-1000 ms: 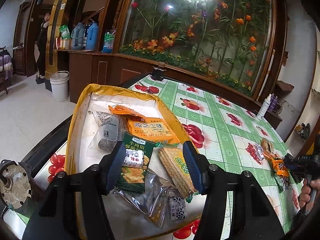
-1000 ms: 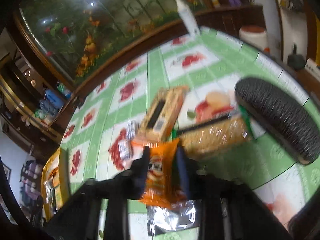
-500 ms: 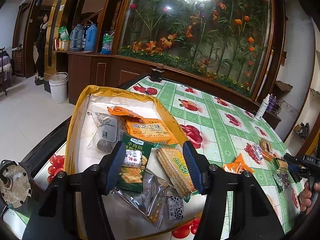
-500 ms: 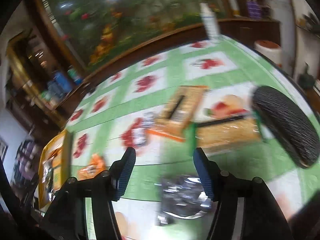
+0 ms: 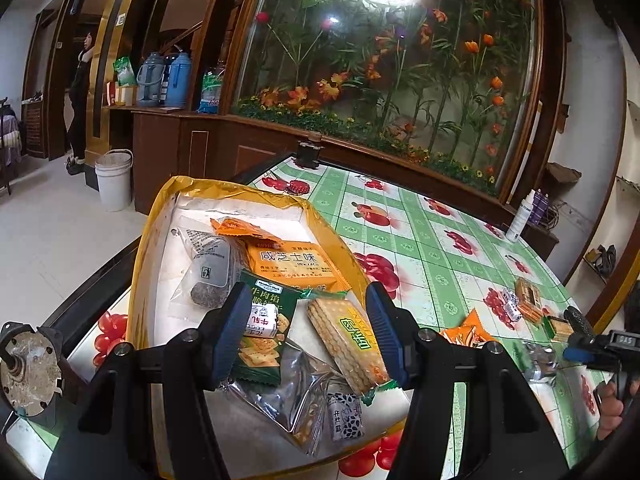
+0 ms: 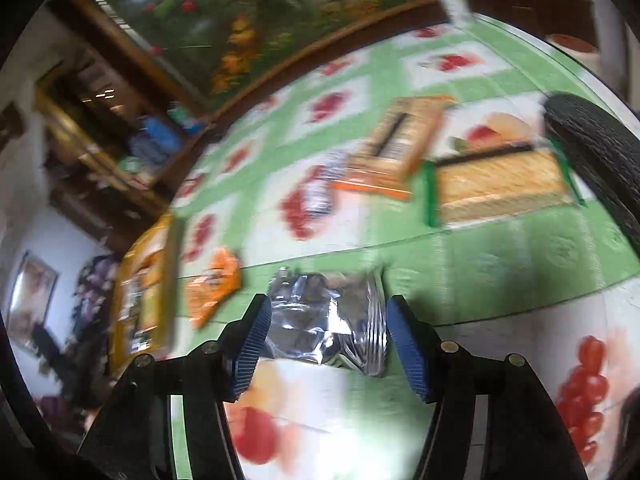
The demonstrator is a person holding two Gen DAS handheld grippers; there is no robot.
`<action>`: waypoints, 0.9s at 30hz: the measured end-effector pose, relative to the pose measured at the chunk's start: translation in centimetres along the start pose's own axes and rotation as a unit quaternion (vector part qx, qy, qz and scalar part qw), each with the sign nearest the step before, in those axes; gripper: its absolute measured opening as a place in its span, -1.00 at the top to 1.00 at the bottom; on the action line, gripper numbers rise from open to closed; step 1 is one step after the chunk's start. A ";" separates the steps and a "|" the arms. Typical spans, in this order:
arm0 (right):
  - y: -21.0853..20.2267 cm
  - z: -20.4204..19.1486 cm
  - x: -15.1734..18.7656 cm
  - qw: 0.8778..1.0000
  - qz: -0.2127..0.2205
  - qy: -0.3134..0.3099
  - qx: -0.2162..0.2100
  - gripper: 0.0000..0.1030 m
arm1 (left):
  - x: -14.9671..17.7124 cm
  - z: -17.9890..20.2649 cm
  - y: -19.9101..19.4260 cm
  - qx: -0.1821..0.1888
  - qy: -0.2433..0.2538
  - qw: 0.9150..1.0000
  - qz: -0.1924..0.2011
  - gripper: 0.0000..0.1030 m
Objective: Organize snacks
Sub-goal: 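Grasp the silver foil pack with right tool while left tool moves toward orange pack, then lift the silver foil pack with right tool while left tool grasps the orange chili-salt pack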
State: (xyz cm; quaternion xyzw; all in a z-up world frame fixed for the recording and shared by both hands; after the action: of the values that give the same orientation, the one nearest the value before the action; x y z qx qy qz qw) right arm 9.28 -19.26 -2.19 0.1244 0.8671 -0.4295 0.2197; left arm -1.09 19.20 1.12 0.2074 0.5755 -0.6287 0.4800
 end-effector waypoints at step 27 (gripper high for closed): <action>7.8 -9.1 4.8 0.923 -0.104 -0.356 0.108 -0.18 | 1.7 11.7 -0.5 0.113 0.170 0.975 -0.082 -0.59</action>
State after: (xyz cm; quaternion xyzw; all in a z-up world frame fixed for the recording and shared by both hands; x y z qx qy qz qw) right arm 5.77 -7.15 -5.00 -0.1046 0.6885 -0.5567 0.4529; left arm 1.09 7.72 2.94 0.3162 0.5893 -0.6823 0.2953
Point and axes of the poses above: each gripper's, at about its wrist camera, not at the fingertips, and y roughly the way its jaws point, z to its right, x to its underside, the point moved 6 cm from there along y, roughly the way its jaws point, and after that the axes turned 5 degrees about -z, right-handed, at the moved point
